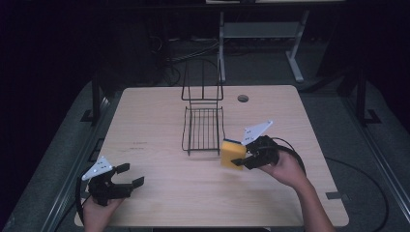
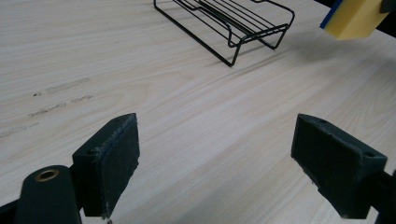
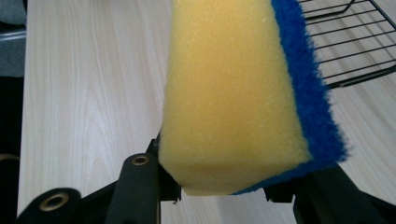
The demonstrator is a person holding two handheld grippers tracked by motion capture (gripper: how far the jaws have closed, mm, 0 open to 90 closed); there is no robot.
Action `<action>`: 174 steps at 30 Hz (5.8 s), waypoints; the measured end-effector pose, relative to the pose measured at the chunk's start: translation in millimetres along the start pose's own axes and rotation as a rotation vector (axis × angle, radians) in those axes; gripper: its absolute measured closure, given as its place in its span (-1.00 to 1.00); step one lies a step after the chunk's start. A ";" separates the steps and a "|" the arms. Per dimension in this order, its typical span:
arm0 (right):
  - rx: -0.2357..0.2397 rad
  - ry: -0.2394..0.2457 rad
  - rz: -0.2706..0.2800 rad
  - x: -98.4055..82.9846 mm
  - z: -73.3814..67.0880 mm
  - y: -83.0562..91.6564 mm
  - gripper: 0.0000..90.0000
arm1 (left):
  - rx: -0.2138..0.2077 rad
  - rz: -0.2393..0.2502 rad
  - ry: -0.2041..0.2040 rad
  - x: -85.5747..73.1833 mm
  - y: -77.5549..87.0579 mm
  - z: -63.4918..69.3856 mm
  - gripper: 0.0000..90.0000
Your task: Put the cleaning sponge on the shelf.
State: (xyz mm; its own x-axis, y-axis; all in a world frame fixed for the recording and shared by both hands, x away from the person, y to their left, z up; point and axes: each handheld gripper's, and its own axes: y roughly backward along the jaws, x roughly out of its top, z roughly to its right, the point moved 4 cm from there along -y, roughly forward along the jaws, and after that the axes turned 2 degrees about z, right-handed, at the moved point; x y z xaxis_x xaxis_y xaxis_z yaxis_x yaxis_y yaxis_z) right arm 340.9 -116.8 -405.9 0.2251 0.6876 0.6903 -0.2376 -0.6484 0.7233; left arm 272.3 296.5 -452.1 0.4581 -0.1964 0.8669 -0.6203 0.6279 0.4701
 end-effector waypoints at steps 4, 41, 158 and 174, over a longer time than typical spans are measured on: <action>0.003 0.004 -0.008 4.7 3.0 -1.8 0.26 | -0.002 0.000 0.001 0.0 0.7 -0.4 -0.68; 0.040 0.048 -0.017 39.2 17.4 -18.5 0.25 | -0.006 0.004 0.000 0.9 1.1 0.2 -0.67; 0.019 -0.069 -0.047 53.3 83.3 -57.8 -0.51 | -0.016 -0.002 0.007 1.4 -1.6 -1.8 -0.67; -0.024 -0.125 -0.038 22.2 82.9 -26.3 -0.54 | -0.013 -0.001 0.006 1.3 -1.9 -0.6 -0.67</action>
State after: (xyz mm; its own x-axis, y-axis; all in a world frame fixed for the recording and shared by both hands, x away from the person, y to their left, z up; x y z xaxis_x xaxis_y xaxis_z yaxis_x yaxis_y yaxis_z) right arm 430.5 -111.6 -408.1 0.3499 0.6644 0.6604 -0.2493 -0.6135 0.7493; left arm 274.4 295.5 -452.0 0.4627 -0.1921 0.8655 -0.6115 0.6376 0.4684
